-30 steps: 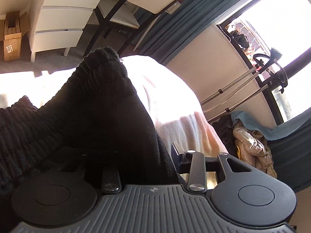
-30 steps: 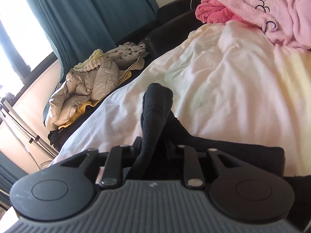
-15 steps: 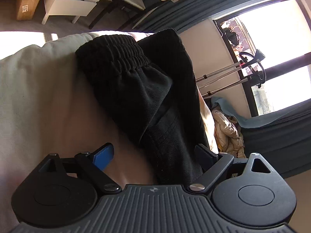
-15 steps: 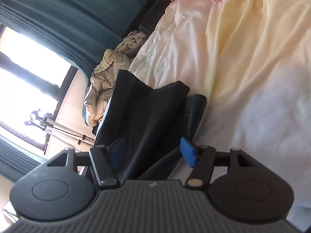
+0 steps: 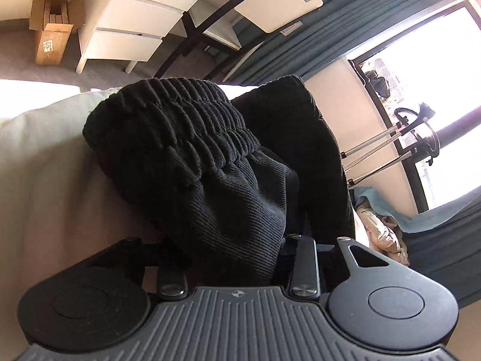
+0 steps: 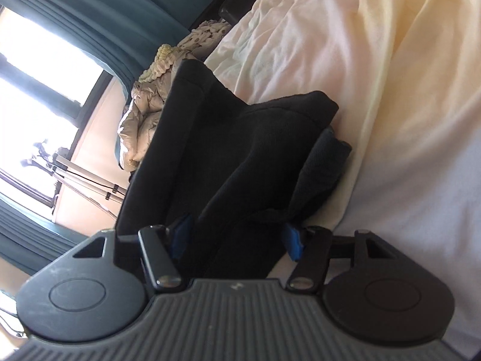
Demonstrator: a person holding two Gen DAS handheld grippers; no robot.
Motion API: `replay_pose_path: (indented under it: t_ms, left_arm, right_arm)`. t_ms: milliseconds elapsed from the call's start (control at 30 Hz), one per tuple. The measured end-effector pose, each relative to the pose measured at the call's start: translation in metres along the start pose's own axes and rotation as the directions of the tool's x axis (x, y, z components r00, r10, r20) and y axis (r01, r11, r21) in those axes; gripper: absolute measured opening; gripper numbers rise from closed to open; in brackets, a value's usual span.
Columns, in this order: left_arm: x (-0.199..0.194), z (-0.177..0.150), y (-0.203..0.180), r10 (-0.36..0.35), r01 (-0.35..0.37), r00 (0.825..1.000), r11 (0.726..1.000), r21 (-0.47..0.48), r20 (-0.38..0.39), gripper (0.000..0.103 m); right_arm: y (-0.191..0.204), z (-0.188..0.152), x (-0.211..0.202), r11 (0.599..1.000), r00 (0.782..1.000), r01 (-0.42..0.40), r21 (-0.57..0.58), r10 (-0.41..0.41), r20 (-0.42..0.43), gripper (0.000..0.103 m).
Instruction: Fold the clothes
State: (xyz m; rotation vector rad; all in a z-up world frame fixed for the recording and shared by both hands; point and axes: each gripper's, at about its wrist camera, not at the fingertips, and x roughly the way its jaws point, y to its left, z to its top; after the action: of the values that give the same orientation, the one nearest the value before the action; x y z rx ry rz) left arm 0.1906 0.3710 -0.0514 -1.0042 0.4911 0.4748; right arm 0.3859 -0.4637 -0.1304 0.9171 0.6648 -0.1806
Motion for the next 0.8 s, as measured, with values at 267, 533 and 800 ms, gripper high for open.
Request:
replay_pose_path:
  t_ms: [267,533,800]
  left_arm:
    - [-0.038,0.021,-0.046,-0.062,0.062,0.997,0.998,0.021,0.043,0.016]
    - [-0.103,0.04,-0.051,-0.122,0.121,0.992,0.992,0.037,0.023,0.016]
    - [-0.094,0.028,0.017,-0.036,0.042,0.995,0.997,0.058,-0.09,0.022]
  right_arm:
    - [0.033,-0.002,-0.041,0.998,0.994,0.061,0.024,-0.062,0.091,0.01]
    - [0.0,-0.037,-0.156,0.989,0.983,-0.06,0.138,0.035,0.179,0.01]
    - [-0.091,-0.101,-0.198,0.96,0.996,-0.048,0.276,0.026,0.083,0.013]
